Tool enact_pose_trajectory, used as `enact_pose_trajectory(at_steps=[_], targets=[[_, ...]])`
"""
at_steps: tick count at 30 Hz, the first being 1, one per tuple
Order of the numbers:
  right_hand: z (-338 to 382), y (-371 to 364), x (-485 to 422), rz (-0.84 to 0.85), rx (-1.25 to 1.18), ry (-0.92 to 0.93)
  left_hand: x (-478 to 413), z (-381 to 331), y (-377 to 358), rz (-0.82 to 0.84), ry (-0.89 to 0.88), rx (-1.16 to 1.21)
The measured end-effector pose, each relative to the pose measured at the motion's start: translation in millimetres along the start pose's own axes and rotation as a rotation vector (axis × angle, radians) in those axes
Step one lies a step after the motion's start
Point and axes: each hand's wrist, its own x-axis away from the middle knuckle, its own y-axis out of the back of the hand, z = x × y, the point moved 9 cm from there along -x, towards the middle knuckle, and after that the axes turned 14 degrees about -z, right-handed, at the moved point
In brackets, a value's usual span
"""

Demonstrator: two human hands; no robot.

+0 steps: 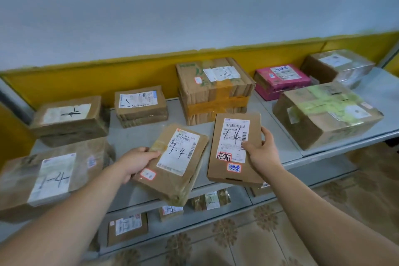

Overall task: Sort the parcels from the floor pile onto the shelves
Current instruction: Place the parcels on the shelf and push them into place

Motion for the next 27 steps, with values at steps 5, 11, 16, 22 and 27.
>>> enact_pose_trajectory(at_steps=[5, 11, 16, 22, 27], targets=[[-11.2, -8.9, -30.6, -0.041, 0.005, -0.055, 23.9, -43.0, 12.3, -0.403, -0.43, -0.461], [-31.2, -29.6, -48.4, -0.007, 0.055, -0.102, 56.4, -35.0, -45.7, -0.319, -0.477, -0.925], [-24.4, -32.1, -58.5, 0.062, 0.458, 0.136, 61.0, -31.1, -56.3, -0.236, -0.386, -1.028], [-19.3, -69.2, -46.5, 0.447, 1.005, 0.675, 57.7, -45.4, -53.9, -0.12, -0.435, -1.069], [-17.0, -70.1, -46.0, 0.43, 1.107, 0.725, 50.6, -43.6, -41.9, 0.022, -0.463, -1.186]])
